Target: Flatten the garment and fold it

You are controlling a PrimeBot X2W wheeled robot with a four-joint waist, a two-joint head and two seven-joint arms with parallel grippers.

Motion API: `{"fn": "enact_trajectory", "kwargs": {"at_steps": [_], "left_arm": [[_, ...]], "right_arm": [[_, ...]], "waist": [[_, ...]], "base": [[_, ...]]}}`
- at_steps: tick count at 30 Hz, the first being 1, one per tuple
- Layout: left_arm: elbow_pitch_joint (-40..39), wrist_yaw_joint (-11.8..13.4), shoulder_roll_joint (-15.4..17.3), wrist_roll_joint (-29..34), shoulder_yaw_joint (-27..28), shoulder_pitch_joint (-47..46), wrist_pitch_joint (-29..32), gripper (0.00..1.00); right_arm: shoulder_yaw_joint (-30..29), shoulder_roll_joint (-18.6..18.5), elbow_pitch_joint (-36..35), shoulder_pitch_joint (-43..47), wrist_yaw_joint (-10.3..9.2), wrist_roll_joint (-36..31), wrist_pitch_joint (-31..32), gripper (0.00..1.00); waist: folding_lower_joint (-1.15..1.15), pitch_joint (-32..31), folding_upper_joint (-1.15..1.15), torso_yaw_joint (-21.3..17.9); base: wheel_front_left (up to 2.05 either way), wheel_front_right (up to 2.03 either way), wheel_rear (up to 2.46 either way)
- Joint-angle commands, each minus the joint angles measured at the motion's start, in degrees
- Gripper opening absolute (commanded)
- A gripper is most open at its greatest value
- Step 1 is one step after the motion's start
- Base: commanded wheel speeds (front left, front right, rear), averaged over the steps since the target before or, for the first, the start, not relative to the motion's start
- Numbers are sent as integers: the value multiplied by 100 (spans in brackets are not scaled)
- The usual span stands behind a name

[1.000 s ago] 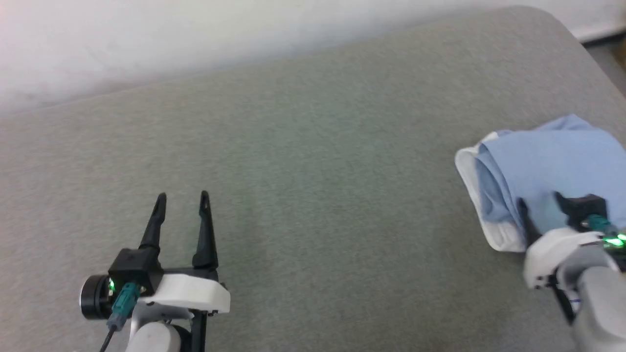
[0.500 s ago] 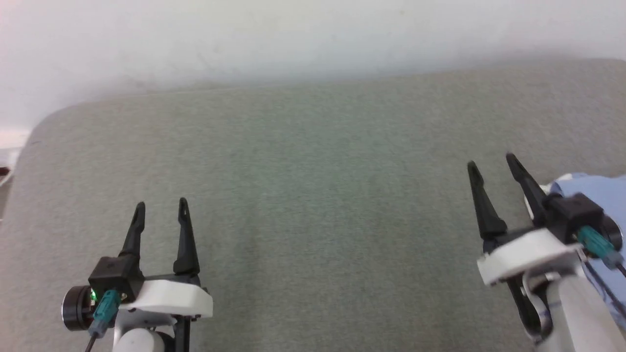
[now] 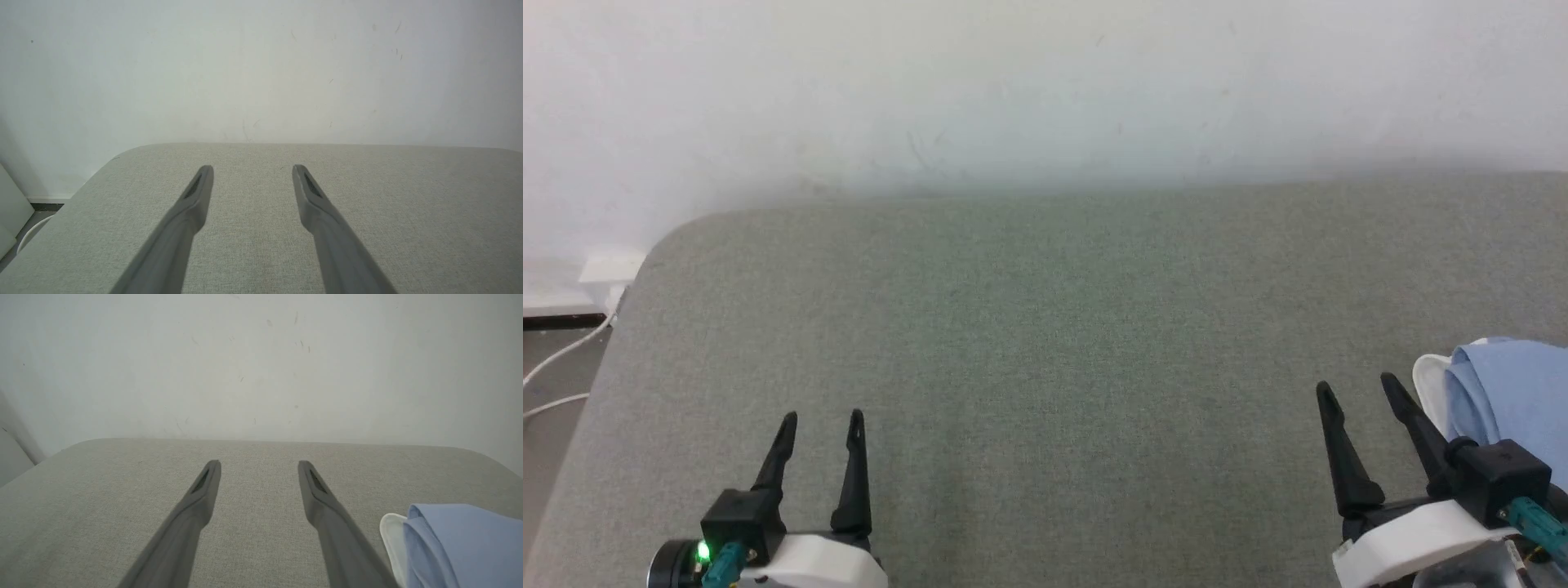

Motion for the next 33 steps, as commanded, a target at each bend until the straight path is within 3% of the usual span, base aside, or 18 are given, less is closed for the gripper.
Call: {"fn": "enact_trajectory", "kwargs": {"at_steps": [1, 10, 11, 33], "left_arm": [[29, 12, -15, -34, 2, 79, -9, 100], [119, 23, -40, -51, 3, 186, -21, 100], [101, 10, -23, -21, 8, 160, 1, 0], [28, -132, -190, 253, 187, 93, 217, 0]], "right_arm": [[-21, 21, -55, 62, -11, -26, 18, 100], [-48, 46, -165, 260, -11, 53, 105, 100], [-32, 24, -126, 206, 0, 35, 91, 0], [-21, 24, -8, 77, -1, -81, 113, 0]], "waist": [[1, -97, 0, 6], [1, -261, 0, 86], [1, -258, 0, 83], [1, -225, 0, 109]], "base": [[0, 0, 0], [0, 0, 0], [0, 0, 0], [0, 0, 0]]}}
